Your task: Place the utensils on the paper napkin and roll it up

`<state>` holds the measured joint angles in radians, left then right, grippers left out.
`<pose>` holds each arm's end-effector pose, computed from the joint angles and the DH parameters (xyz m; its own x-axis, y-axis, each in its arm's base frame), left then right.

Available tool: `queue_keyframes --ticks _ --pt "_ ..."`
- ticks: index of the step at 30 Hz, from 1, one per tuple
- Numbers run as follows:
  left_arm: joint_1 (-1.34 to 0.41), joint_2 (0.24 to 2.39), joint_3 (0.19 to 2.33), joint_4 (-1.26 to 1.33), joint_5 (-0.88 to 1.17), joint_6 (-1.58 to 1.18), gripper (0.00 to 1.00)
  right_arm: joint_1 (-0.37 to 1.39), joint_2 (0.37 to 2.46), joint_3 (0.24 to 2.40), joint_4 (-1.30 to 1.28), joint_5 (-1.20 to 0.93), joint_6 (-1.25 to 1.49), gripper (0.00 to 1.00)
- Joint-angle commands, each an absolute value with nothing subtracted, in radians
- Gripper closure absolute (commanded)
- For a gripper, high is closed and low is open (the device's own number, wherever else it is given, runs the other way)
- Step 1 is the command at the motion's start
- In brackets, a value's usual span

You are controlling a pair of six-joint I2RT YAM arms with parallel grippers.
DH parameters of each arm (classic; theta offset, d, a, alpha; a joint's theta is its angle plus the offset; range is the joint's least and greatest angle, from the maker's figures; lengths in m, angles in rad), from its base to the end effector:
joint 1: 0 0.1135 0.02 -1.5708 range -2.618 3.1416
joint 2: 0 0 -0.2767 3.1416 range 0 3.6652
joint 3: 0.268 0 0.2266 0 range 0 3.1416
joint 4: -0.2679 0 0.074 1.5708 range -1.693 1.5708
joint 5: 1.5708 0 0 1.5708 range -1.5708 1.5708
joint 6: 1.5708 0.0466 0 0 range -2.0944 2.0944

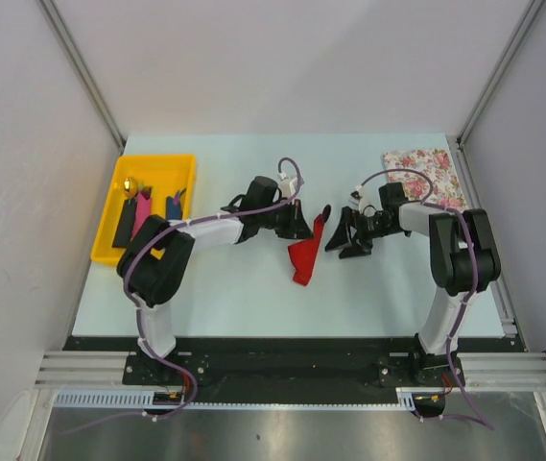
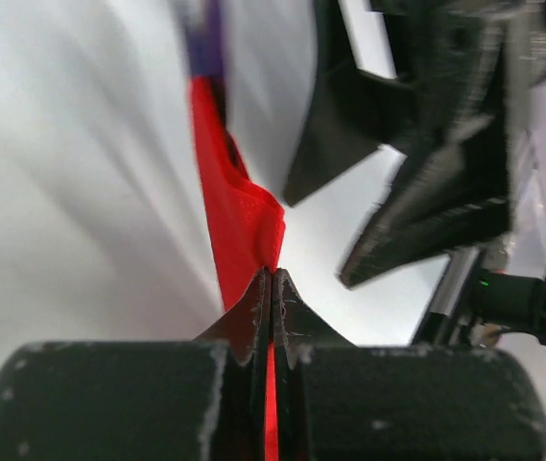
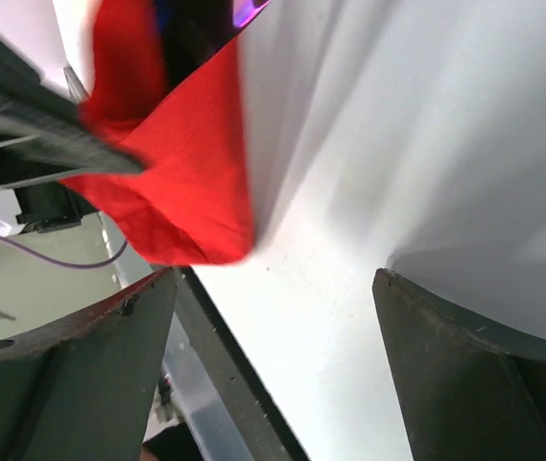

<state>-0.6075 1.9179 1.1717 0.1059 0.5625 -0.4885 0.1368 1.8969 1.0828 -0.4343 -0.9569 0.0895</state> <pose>0.3194 -0.2523 0.2017 -0.8245 0.0897 -0.5587 0.5063 0.5578 -0.6577 0.3259 0.0833 0.1623 -0.9658 -0.0810 -0.2464 -0.2499 0.5448 0.8005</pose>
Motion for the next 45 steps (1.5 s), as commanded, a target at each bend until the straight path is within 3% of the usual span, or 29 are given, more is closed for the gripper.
queue_keyframes --ticks 1,8,13,22,33,41,45 --pt "-0.603 1.786 1.203 0.150 0.658 -0.474 1.00 0.107 1.799 1.055 -0.296 -1.006 0.083 0.09" --pt "-0.591 1.681 1.307 0.042 0.709 -0.393 1.00 0.100 1.639 1.049 -0.106 -1.055 0.190 0.06" --pt "-0.552 1.626 1.449 -0.077 0.739 -0.313 1.00 0.101 1.369 1.000 0.030 -0.990 0.219 0.00" --pt "-0.499 1.563 1.604 -0.104 0.845 -0.296 1.00 0.138 1.031 0.908 -0.011 -0.880 0.100 0.00" --pt "-0.499 1.450 1.586 -0.040 0.992 -0.400 1.00 0.228 1.091 0.874 0.503 -0.974 0.350 0.01" --pt "-0.545 1.404 1.652 -0.280 1.057 -0.247 1.00 0.268 1.081 0.844 0.773 -1.025 0.515 0.02" --pt "-0.551 1.367 1.614 -0.264 1.098 -0.253 1.00 0.278 1.077 0.839 0.837 -1.045 0.586 0.03"
